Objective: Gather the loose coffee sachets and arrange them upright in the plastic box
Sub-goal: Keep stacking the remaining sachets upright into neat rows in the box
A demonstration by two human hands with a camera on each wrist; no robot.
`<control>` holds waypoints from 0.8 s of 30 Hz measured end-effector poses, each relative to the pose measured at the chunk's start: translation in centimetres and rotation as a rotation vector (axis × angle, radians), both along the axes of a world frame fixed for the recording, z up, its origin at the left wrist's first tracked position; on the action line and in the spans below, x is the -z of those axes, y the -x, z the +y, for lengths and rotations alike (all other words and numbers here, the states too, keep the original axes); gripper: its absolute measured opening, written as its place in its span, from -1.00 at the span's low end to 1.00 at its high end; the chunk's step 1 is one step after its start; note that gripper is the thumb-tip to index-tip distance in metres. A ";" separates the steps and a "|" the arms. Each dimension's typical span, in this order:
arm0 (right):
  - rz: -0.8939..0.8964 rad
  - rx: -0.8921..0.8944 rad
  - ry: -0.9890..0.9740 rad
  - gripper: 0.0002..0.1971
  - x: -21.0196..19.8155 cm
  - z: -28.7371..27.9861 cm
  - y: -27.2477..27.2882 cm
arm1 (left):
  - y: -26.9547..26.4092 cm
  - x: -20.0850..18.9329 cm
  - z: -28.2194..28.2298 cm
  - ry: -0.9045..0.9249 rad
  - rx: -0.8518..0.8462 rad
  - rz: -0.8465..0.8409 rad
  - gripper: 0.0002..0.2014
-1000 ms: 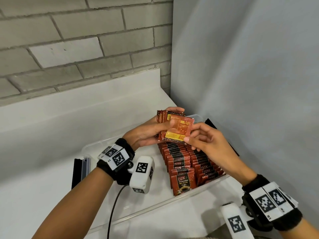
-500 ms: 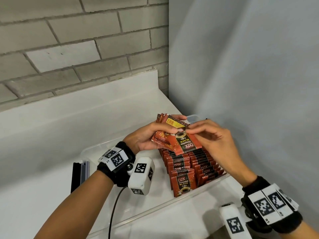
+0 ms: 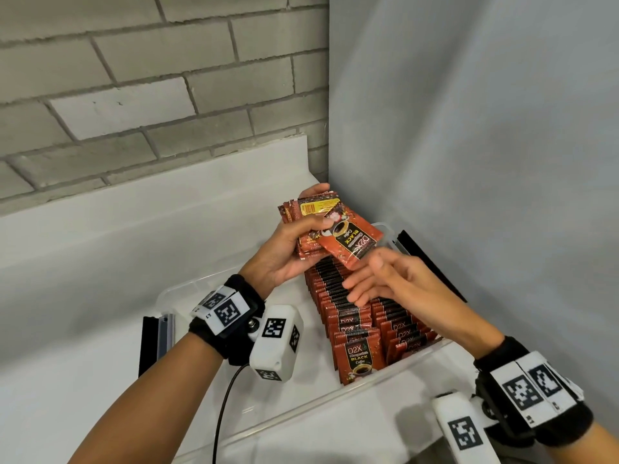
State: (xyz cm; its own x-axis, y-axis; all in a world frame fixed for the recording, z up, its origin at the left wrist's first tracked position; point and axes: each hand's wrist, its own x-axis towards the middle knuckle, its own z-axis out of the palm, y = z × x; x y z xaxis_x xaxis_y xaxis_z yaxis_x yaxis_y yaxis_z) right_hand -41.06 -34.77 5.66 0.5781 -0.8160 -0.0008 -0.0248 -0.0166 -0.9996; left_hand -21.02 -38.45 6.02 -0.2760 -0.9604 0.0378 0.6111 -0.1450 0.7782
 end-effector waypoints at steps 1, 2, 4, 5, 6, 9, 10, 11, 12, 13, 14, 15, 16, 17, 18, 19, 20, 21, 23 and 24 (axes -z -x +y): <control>-0.004 -0.002 0.001 -0.46 -0.1 0.1 0.0 | 0.1 0.0 0.0 0.007 -0.001 -0.003 -0.49; -0.011 0.019 -0.006 -0.55 -0.2 0.1 0.0 | 0.2 0.0 0.0 0.016 0.001 -0.008 -0.48; -0.023 0.090 -0.032 -0.64 -0.2 0.0 0.1 | 0.3 0.0 0.0 0.032 0.019 -0.019 -0.45; -0.037 0.122 -0.044 -0.65 -0.2 -0.1 0.1 | 0.2 0.0 0.0 0.031 0.024 -0.033 -0.44; -0.063 0.147 -0.059 -0.67 -0.1 0.0 0.1 | 0.2 -0.1 0.0 0.032 0.032 -0.046 -0.43; -0.161 0.218 -0.105 -0.71 -0.3 -0.1 0.2 | 0.1 0.0 -0.1 0.032 0.051 -0.048 -0.37; -0.180 0.239 -0.104 -0.68 -0.4 -0.1 0.4 | 0.1 0.1 -0.2 0.021 0.055 -0.040 -0.35; -0.182 0.245 -0.085 -0.68 -0.3 -0.1 0.6 | 0.0 0.2 -0.3 0.002 0.050 -0.037 -0.33; -0.162 0.237 -0.055 -0.71 -0.3 0.0 0.8 | -0.1 0.2 -0.3 -0.026 0.036 -0.041 -0.30; -0.124 0.218 -0.015 -0.78 -0.3 0.2 1.0 | -0.2 0.2 -0.4 -0.057 0.020 -0.042 -0.30; -0.075 0.193 0.025 -0.85 -0.2 0.4 1.2 | -0.3 0.1 -0.4 -0.079 0.010 -0.025 -0.37; -0.024 0.160 0.062 -0.89 -0.1 0.6 1.3 | -0.4 0.1 -0.4 -0.091 -0.001 0.004 -0.50; 0.031 0.115 0.096 -0.90 -0.1 0.8 1.5 | -0.5 0.0 -0.3 -0.097 -0.008 0.035 -0.61; 0.092 0.061 0.128 -0.90 -0.1 0.9 1.6 | -0.6 -0.1 -0.3 -0.108 -0.015 0.057 -0.68; 0.157 0.004 0.156 -0.90 -0.1 1.0 1.7 | -0.6 -0.1 -0.3 -0.116 -0.020 0.068 -0.70; 0.221 -0.045 0.182 -0.90 0.0 1.0 1.8 | -0.6 -0.1 -0.2 -0.121 -0.020 0.075 -0.70; 0.274 -0.080 0.206 -0.90 0.0 1.0 1.9 | -0.6 -0.1 -0.2 -0.128 -0.021 0.080 -0.69; 0.316 -0.102 0.225 -0.90 0.1 1.0 1.9 | -0.6 -0.2 -0.1 -0.133 -0.018 0.084 -0.68; 0.389 -0.134 0.252 -0.93 0.3 0.9 1.9 | -0.5 -0.3 -0.1 -0.139 -0.018 0.076 -0.66; 0.424 -0.155 0.270 -0.95 0.4 1.0 1.8 | -0.5 -0.3 0.0 -0.142 -0.013 0.067 -0.63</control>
State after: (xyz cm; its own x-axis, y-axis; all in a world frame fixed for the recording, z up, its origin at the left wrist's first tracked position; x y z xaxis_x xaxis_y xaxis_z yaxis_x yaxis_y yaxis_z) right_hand -42.89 -33.81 5.31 0.6867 -0.7242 -0.0624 -0.4030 -0.3079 -0.8618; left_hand -20.53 -38.49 6.37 -0.2646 -0.9610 -0.0808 0.6634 -0.2422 0.7080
